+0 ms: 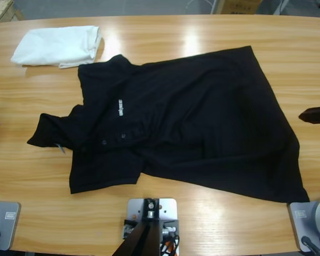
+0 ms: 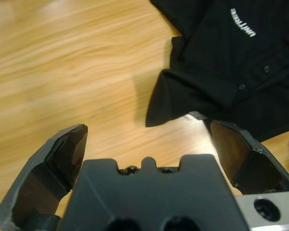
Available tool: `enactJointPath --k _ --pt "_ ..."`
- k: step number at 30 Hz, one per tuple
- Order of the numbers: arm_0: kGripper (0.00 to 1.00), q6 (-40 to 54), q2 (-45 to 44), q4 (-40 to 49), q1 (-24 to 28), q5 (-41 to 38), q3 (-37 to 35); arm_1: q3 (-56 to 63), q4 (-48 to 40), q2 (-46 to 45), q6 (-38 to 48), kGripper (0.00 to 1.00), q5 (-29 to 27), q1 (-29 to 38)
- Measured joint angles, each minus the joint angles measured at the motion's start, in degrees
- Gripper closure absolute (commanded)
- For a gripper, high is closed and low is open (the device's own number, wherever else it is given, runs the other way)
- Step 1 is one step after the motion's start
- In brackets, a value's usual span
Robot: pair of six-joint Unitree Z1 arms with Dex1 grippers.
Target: Fold clothes
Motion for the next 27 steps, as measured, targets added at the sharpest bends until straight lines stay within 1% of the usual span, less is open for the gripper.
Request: enactJointPath --k 2,4,9,11,13,15,21,24,27 --pt "0.000 -4.28 -0.20 0.01 -1.87 0.00 0.00 -0.06 -0.27 0.01 0.62 0.000 -0.04 -0.14" --pt "0.000 -11.22 -0.34 0.02 -5.18 0.00 -0.02 -1.49 -0.60 0.53 0.75 0.000 -0.80 -1.03" --pt "0.000 -32.39 0.91 -1.43 -17.24 0.00 -0.09 -11.63 -2.93 7.62 1.08 0.000 -2.19 -1.78" --pt "0.000 -40.02 3.51 -4.13 -22.30 0.01 0.05 -13.98 -4.93 11.00 1.80 0.000 -2.28 -1.84" --pt "0.000 -45.25 7.45 -6.32 -27.04 0.69 -0.37 -16.10 -6.44 14.72 2.50 0.000 -2.28 -1.90" --pt "0.000 -50.18 11.20 -7.30 -30.58 2.28 -0.90 -18.65 -7.17 18.19 3.01 0.000 -2.28 -1.92" --pt "0.000 -62.76 16.43 -9.08 -36.86 4.45 -0.20 -27.84 -7.36 28.31 5.42 0.000 -3.34 -2.48" --pt "0.000 -65.15 19.95 -11.67 -37.78 4.53 0.32 -31.86 -6.19 33.90 8.58 0.000 -3.50 -3.40" --pt "0.000 -65.96 24.04 -13.55 -38.90 4.53 0.08 -35.78 -4.43 38.90 10.14 0.000 -3.50 -5.82"
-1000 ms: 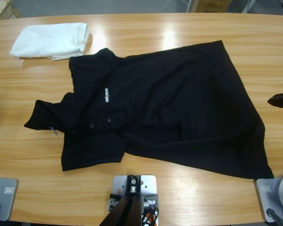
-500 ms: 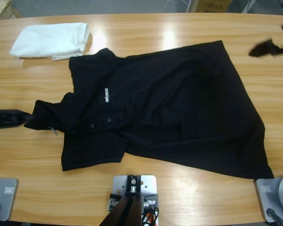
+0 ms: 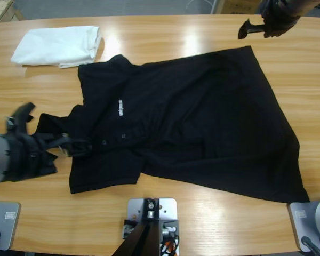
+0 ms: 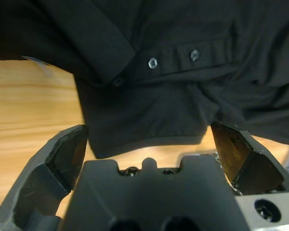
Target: Fold clothes
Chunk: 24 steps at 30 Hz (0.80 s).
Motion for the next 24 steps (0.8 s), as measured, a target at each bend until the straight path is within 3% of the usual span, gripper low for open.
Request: enactJointPath --k 6,13,24 --pt "0.000 -2.62 6.82 -1.09 -4.95 -0.07 -1.40 -7.99 5.29 7.55 -0.43 0.000 6.14 -1.36" --pt "0.000 -3.99 11.37 -1.10 -5.66 -0.07 -1.91 -11.86 7.88 9.72 -6.58 0.018 17.27 -0.14" --pt "0.000 -4.75 16.87 -1.10 -5.67 -0.07 -3.52 -19.68 11.97 19.62 -1.14 0.000 18.03 3.16"
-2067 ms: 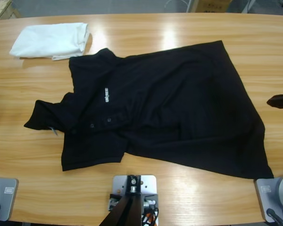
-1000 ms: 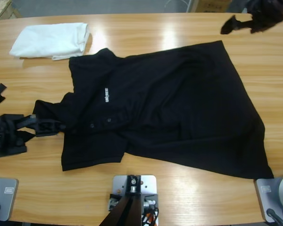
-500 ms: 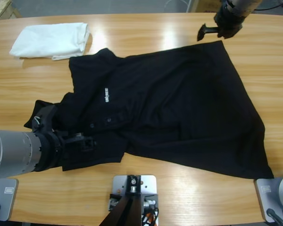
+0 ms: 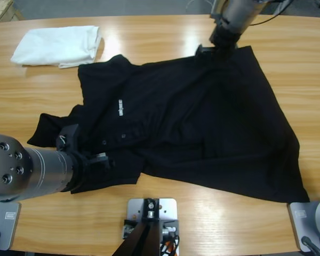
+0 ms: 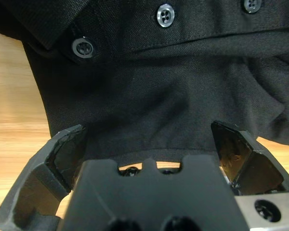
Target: Fold clothes
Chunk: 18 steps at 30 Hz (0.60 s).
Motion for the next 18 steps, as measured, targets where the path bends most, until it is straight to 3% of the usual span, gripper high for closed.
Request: enactJointPath --k 9,18 --pt "0.000 0.00 0.29 0.00 0.00 0.00 -0.01 -18.05 9.81 9.64 2.07 0.000 0.06 1.35" --pt "0.000 0.00 0.29 0.00 -0.01 0.00 -0.01 -22.34 11.70 13.93 3.68 0.000 0.06 1.74"
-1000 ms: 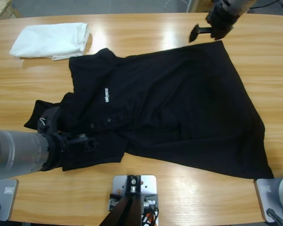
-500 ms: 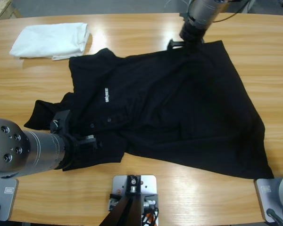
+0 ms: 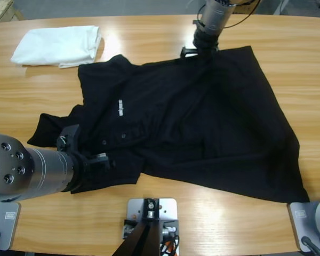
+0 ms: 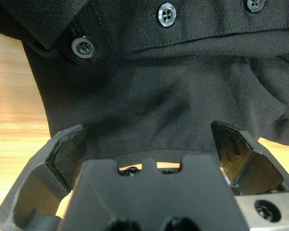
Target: Fold clothes
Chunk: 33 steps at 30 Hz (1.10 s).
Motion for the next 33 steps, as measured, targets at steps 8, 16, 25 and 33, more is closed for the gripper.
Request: enactJointPath --k 8,16,25,33 --pt "0.000 0.00 0.00 0.00 -0.38 -0.23 0.01 -9.06 3.03 3.98 1.19 0.000 0.00 -0.57" --pt "0.000 0.00 -0.01 0.01 -0.44 -0.77 0.02 -17.73 5.47 7.84 1.69 0.000 -1.14 -3.52" --pt "0.000 0.00 -0.01 0.01 -0.83 -1.28 0.03 -19.64 8.79 8.66 2.76 0.000 -3.93 -7.45" --pt "0.000 13.24 -3.51 0.14 0.88 1.03 -4.00 -19.59 11.12 8.31 2.73 0.000 -4.44 -7.45"
